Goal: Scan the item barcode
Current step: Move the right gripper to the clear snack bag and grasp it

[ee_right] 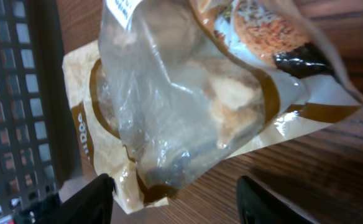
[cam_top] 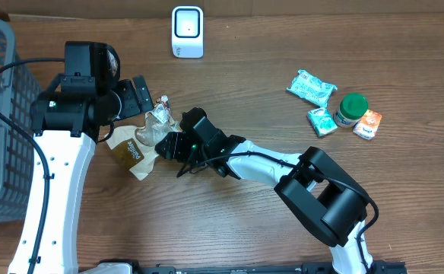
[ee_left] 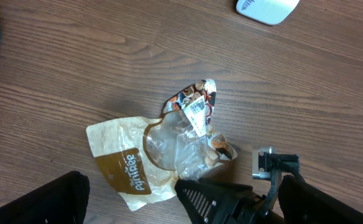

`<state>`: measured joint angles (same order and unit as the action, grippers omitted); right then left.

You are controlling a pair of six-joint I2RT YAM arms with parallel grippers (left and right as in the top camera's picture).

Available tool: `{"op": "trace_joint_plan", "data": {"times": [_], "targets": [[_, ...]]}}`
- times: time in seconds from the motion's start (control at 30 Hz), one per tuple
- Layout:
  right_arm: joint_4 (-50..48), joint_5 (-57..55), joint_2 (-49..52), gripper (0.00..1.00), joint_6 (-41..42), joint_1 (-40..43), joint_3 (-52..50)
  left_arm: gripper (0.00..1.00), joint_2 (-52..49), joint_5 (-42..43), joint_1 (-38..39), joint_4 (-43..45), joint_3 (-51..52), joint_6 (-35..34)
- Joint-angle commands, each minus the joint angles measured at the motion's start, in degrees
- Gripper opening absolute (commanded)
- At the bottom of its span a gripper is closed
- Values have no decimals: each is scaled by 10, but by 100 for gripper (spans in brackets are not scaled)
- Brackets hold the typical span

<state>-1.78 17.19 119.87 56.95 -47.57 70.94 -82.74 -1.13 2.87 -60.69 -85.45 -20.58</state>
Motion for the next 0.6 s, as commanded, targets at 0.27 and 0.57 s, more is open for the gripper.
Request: {"op": "trace_joint_plan", "data": {"times": [0.27, 0.57], "targets": [[-87, -152, 29, 57, 16, -39, -1, 100, 1, -4, -3, 0, -9, 13], [-93, -166, 37, 56, 13, -37, -1, 99, 1, -4, -3, 0, -9, 13]]}}
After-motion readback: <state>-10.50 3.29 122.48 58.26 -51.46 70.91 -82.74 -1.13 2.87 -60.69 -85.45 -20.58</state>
